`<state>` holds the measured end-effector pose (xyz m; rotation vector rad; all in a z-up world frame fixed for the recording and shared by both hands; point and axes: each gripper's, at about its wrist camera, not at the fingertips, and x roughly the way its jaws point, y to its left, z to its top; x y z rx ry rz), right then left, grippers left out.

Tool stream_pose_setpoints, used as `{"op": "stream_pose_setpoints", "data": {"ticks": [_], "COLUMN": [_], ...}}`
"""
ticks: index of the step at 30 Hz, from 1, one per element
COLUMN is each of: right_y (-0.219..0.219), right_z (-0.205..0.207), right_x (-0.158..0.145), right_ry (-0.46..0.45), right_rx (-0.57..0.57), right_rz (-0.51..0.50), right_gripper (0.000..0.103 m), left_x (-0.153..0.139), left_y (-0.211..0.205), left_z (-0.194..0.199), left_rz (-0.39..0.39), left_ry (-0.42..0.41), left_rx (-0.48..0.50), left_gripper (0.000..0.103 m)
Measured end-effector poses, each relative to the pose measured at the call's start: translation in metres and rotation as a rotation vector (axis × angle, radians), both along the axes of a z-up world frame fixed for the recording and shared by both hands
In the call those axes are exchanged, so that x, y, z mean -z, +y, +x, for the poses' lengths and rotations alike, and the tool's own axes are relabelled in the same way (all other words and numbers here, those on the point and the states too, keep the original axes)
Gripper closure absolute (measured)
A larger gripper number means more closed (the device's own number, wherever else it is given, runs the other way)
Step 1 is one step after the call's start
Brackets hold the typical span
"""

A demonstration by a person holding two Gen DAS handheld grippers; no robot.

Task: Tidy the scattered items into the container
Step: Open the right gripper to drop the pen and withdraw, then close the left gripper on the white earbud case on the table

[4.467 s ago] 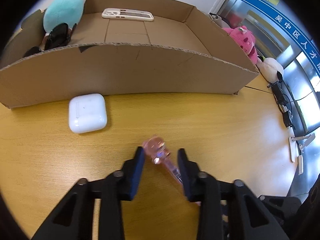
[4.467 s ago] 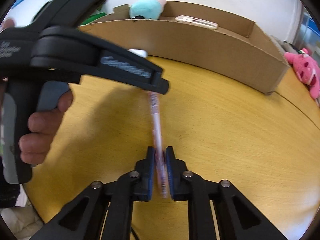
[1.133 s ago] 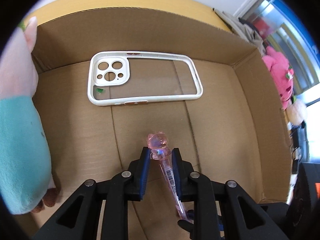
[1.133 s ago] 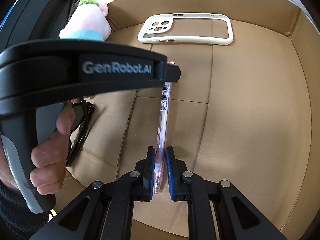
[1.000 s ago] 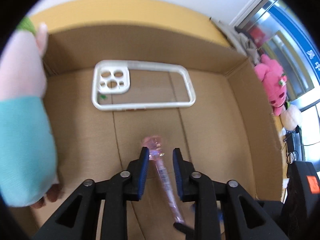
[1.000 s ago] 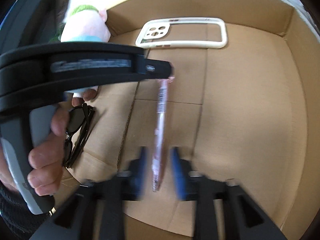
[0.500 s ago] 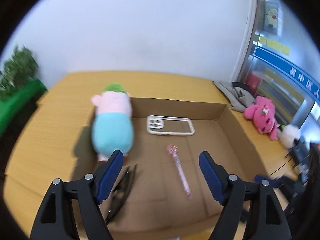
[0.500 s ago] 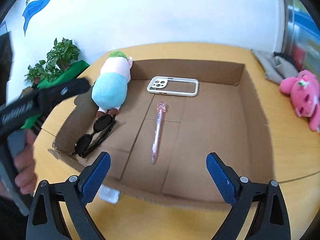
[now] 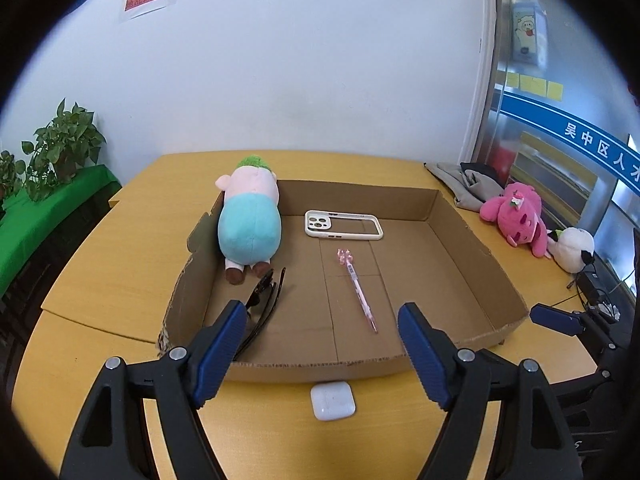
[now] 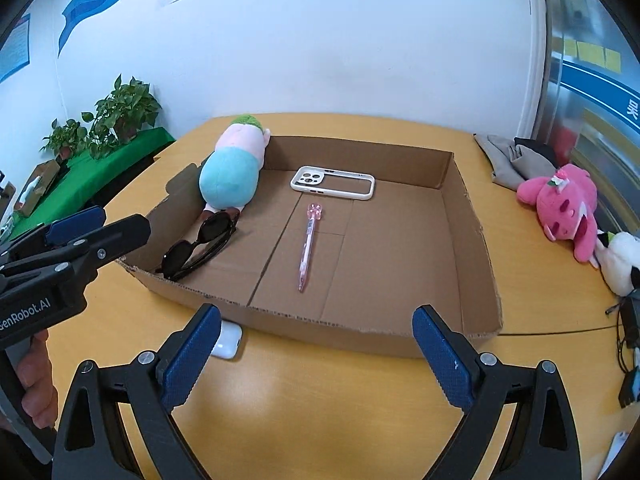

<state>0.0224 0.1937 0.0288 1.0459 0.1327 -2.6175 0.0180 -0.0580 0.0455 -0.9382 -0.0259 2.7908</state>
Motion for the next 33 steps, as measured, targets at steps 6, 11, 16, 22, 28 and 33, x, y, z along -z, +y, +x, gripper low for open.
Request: {"op": "stream_pose_setpoints", "data": {"ticks": [6,11,16,22,28,33], "right_y": [0.011,0.017,0.025,0.036,0.039,0.022], "right_z": [0.007,0.009,0.009,0.008,0.007,0.004], "right_x": [0.0,-0.001,0.003,0.009,0.02,0.046], "right_ry": [0.011,0.019,0.017,0.007,-0.026,-0.107], "right_rx": [0.015,0.01,0.016,0.025,0.026,-0.029], "right_rz": [-0.012,-0.021,-0.044,-0.063,-0.064,-0.08], "right_gripper": [0.004,0.004,0.004,0.004,0.004,0.004], "left_x": [0.001,0.0,0.004,0.014,0.027,0.046], "left_y": [0.006,0.011,0.019,0.028,0.028,0.019], "left_z": [0.01,0.01,0.006,-0.001,-0.005,-0.01], "left_rz": [-0.007,-0.008,-0.035,-0.052,-0.034,-0.013], "left_ry": [-0.002,0.001,-0.013,-0.048,-0.085,-0.148], "left_rx": [-0.004,-0.011,-0.007,0.009,0.024,0.039], "left_gripper": [0.025,0.025,0.025,0.025,0.025,0.025]}}
